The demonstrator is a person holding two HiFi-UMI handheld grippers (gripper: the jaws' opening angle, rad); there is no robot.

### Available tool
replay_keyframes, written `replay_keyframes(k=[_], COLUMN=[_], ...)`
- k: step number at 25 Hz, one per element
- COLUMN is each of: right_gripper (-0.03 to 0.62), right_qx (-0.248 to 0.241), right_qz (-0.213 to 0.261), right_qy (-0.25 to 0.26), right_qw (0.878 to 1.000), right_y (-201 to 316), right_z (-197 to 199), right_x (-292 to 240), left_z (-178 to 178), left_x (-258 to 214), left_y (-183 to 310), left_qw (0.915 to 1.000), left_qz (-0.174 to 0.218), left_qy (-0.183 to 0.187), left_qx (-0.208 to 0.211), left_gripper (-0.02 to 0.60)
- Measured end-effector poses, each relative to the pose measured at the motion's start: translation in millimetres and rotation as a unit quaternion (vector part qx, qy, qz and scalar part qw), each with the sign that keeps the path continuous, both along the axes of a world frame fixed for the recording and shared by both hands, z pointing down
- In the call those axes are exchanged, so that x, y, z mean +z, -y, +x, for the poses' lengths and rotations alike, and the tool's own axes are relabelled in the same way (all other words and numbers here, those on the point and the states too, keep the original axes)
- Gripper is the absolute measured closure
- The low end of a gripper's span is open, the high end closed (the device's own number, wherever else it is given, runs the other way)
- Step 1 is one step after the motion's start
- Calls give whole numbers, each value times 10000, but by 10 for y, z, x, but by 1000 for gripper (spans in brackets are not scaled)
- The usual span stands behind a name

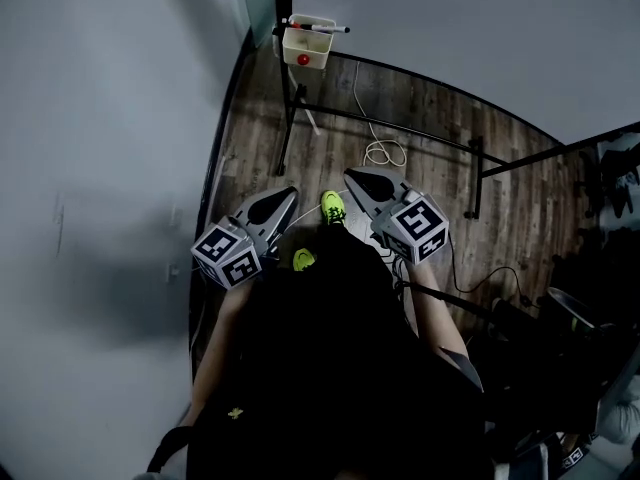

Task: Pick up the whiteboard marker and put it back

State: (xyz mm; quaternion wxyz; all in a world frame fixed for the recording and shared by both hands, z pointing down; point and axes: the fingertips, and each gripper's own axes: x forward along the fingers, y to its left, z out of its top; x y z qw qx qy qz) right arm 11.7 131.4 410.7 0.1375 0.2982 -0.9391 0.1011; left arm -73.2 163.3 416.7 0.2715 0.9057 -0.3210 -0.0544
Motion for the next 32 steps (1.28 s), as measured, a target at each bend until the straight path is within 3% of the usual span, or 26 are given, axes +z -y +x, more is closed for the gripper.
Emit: replay_keyframes(k=[19,32], right_gripper=[595,595], right_qx=[-312,-754], right_qz=[-471,-473], right_qy=[288,328], right_qw=[9980,9955], right_y=[1415,2231], right_z=[408,577], right_x=[248,340], left_z=[417,588], left_x=[128,166], left_y=[1416,2186], left_qw=[9982,9950], left_qz=[-359,-314], left_qy=[352,461], left_qx=[-333,-826], left_gripper=[561,561])
